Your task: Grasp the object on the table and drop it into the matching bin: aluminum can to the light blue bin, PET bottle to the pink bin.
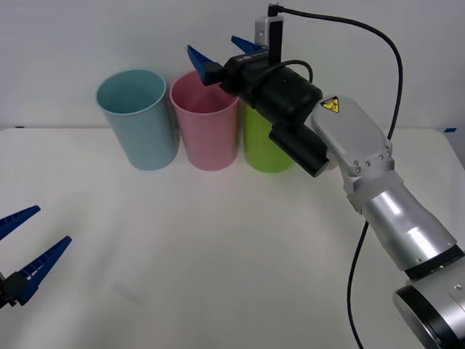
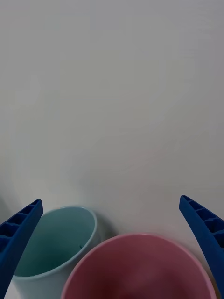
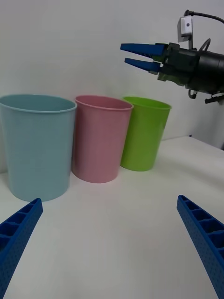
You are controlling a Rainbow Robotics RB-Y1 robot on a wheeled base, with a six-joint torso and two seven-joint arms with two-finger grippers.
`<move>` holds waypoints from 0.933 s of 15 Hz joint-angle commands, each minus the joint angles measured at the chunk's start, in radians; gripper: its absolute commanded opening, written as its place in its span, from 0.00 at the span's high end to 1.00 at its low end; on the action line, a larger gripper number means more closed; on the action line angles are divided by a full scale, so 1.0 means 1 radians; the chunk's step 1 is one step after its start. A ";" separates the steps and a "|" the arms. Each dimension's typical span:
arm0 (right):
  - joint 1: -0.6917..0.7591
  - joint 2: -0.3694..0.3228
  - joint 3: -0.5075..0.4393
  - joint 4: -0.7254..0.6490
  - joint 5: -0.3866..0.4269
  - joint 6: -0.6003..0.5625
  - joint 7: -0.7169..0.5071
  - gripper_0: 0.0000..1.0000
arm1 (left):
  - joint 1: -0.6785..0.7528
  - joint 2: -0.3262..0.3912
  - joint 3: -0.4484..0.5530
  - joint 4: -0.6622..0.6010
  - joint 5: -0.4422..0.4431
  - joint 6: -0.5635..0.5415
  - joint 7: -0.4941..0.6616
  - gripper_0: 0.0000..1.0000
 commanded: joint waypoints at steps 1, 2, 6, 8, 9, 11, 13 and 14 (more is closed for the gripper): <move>0.092 -0.051 0.016 -0.118 -0.001 -0.010 -0.006 0.00 | 0.000 0.000 0.000 0.000 0.000 0.000 0.000 0.00; 0.125 -0.070 0.020 -0.155 -0.001 -0.010 -0.007 0.00 | 0.000 0.000 0.000 0.000 0.000 0.000 0.000 0.00; 0.281 -0.146 0.025 -0.333 0.000 -0.024 -0.006 0.00 | 0.000 0.000 0.000 0.000 0.000 0.000 0.000 0.00; 0.362 -0.186 0.025 -0.408 -0.001 -0.032 0.000 0.00 | 0.000 0.000 0.000 0.000 0.000 0.000 0.000 0.00; 0.398 -0.201 0.025 -0.442 -0.001 -0.035 0.000 0.00 | 0.000 0.000 0.000 0.000 0.000 0.000 0.000 0.00; 0.485 -0.238 0.022 -0.519 0.000 -0.039 0.003 0.00 | 0.000 0.000 0.000 0.000 0.000 0.000 0.000 0.00; 0.565 -0.266 0.016 -0.583 -0.001 -0.056 0.013 0.00 | 0.000 0.000 0.000 0.000 0.000 0.000 0.000 0.00; 0.608 -0.272 -0.003 -0.609 -0.001 -0.081 0.017 0.00 | 0.000 0.000 0.000 0.000 0.000 0.000 0.000 0.00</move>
